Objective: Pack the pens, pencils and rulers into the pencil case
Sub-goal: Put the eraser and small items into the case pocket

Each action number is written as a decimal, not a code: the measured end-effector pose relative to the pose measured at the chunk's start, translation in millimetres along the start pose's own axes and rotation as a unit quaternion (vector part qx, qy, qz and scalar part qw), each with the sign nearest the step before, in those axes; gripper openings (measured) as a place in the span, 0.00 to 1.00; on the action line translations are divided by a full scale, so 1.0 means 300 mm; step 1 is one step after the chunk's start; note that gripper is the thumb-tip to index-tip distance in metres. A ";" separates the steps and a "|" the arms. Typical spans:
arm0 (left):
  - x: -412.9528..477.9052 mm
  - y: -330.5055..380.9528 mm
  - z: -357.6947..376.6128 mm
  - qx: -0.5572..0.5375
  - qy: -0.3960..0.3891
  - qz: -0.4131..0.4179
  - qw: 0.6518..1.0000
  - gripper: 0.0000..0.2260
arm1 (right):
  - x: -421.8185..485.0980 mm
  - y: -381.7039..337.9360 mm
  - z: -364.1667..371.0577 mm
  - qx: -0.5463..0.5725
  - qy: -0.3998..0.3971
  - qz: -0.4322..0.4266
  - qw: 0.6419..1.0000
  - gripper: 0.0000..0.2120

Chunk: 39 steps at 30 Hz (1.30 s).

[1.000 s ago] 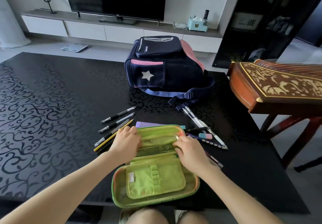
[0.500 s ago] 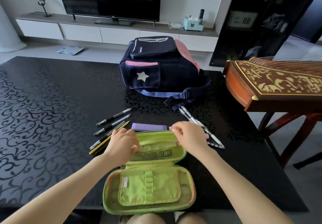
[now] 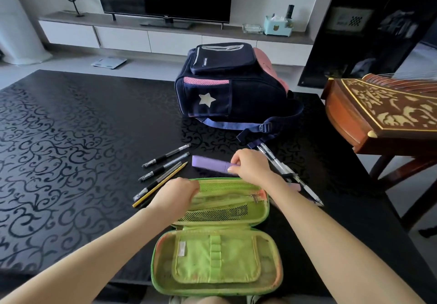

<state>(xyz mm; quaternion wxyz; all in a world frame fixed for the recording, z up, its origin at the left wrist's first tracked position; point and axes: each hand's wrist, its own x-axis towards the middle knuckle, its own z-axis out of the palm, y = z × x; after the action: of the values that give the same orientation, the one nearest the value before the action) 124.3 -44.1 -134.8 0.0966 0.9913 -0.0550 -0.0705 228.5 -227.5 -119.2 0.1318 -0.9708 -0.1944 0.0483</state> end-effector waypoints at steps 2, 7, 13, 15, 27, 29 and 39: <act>0.025 0.011 -0.011 0.058 -0.026 0.007 0.998 0.07 | -0.049 0.004 -0.013 0.028 0.117 -0.017 0.993 0.09; 0.102 0.022 0.000 0.227 -0.067 0.090 0.968 0.16 | -0.198 0.077 -0.003 0.020 0.222 -0.129 0.966 0.08; 0.139 0.008 0.023 0.235 -0.100 0.122 0.959 0.15 | -0.312 0.175 0.039 -0.082 0.270 -0.203 0.938 0.09; 0.144 0.009 0.018 0.226 -0.093 0.116 0.963 0.14 | -0.324 0.183 0.065 -0.104 0.277 -0.229 0.927 0.04; 0.155 0.014 0.016 0.230 -0.083 0.166 0.955 0.10 | -0.322 0.197 0.107 -0.103 0.248 -0.257 0.928 0.11; 0.145 0.018 0.004 0.177 -0.087 0.148 0.969 0.11 | -0.329 0.191 0.090 -0.089 0.239 -0.256 0.933 0.10; 0.086 -0.038 -0.044 -0.068 0.073 0.165 0.981 0.05 | -0.256 -0.011 0.138 -0.112 0.188 -0.300 0.928 0.12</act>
<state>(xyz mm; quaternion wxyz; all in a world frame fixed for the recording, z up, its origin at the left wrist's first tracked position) 152.7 -33.7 -127.6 0.1776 0.9623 -0.2054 0.0154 150.6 -244.8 -154.8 0.0645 -0.8669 -0.4523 -0.1995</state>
